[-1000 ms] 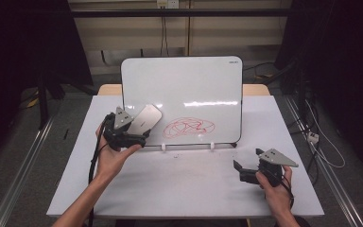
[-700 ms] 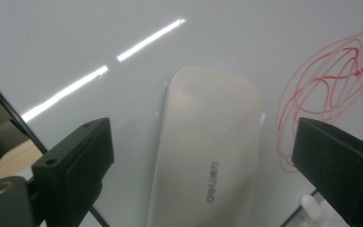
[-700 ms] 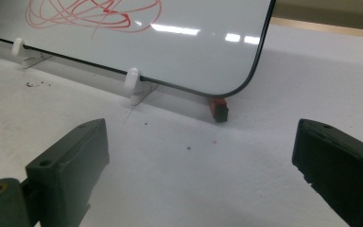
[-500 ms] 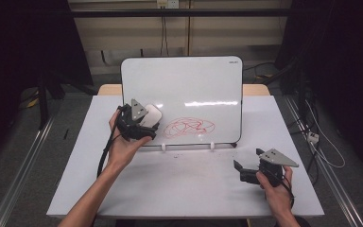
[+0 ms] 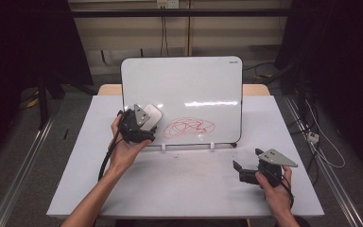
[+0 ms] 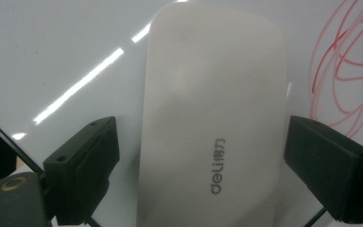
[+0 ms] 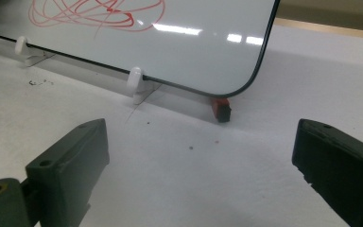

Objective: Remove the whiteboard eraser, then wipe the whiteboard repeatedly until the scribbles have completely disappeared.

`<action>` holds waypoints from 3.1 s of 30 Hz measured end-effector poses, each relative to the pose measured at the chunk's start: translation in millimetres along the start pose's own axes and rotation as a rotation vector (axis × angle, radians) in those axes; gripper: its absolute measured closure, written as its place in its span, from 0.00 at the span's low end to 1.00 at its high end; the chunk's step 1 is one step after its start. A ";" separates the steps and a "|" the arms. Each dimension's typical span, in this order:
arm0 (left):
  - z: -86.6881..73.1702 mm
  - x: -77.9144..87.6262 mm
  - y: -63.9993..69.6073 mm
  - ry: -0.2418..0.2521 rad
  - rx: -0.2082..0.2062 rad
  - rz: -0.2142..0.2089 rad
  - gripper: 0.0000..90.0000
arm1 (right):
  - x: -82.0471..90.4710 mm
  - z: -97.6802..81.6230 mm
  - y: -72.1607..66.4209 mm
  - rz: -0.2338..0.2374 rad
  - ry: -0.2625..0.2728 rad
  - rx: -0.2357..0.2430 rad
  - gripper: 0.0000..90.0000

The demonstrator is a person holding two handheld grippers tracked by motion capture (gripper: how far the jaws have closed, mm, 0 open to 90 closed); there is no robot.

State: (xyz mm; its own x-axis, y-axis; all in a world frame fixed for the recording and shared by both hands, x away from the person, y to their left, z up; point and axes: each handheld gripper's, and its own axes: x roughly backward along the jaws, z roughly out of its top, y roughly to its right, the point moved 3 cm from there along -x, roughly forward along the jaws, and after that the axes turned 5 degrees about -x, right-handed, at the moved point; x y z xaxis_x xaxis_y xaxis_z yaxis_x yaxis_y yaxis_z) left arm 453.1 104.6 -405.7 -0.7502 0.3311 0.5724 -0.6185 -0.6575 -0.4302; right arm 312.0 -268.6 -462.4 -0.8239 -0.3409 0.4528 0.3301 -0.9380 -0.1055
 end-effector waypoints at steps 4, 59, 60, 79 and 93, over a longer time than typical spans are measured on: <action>-0.6 0.0 3.0 -0.017 -0.027 0.013 0.20 | 0.0 -0.1 0.0 0.002 -0.002 -0.002 0.05; 0.8 28.8 -11.2 0.136 0.107 -0.119 0.34 | -3.8 1.7 -3.1 0.011 -0.004 -0.002 0.05; 1.0 29.6 -12.3 0.140 0.116 -0.120 0.34 | -3.5 1.5 -2.9 0.012 -0.006 -0.003 0.05; 8.1 37.2 2.2 0.171 0.106 -0.172 0.34 | -2.9 1.4 -1.3 0.013 -0.005 -0.005 0.05; 26.8 26.0 17.1 0.146 0.045 -0.152 0.34 | 0.0 -0.2 0.6 0.003 -0.001 -0.008 0.05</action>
State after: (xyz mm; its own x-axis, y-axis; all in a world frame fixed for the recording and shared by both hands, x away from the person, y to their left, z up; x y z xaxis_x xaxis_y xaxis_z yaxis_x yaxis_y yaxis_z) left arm 429.2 83.8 -379.4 -0.6768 0.5213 0.5197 -0.7186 -0.6212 -0.3127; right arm 312.1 -269.1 -462.7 -0.8224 -0.3435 0.4535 0.3289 -0.9375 -0.1136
